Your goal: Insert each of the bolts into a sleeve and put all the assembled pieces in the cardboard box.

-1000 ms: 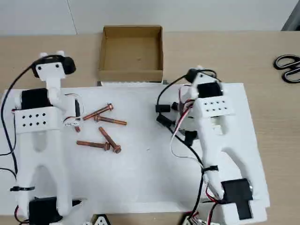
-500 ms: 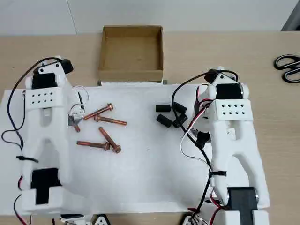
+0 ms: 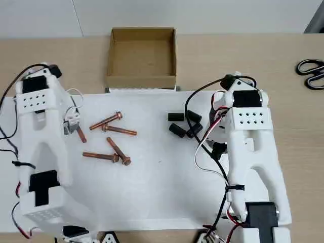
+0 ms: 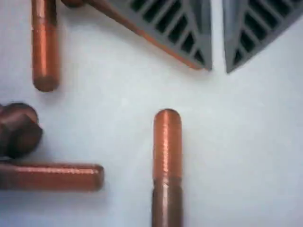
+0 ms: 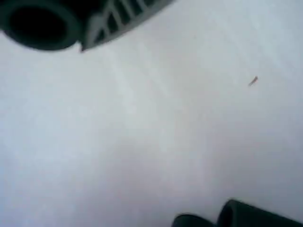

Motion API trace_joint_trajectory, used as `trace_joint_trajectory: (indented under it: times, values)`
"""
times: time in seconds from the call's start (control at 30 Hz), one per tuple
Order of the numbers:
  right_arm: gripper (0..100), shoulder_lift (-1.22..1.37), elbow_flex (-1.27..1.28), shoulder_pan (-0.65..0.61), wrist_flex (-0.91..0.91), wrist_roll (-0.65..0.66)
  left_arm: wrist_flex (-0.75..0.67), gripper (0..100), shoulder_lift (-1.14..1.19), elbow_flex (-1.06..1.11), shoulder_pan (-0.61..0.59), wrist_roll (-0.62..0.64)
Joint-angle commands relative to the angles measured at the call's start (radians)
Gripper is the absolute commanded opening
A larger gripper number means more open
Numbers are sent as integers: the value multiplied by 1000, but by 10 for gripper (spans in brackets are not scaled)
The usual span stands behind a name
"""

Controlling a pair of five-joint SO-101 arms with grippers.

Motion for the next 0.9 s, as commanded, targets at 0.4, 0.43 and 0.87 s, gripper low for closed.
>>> trace_joint_trajectory:
  times: [0.4,0.43,0.87]
  values:
    - [2,-33,-41,10,8,12,-143,55,23,-35,-12,-17]
    - [2,-33,-41,10,8,14,-150,58,25,-35,-12,-23]
    - [2,-33,-41,10,10,48,-230,105,146,-35,-11,-46]
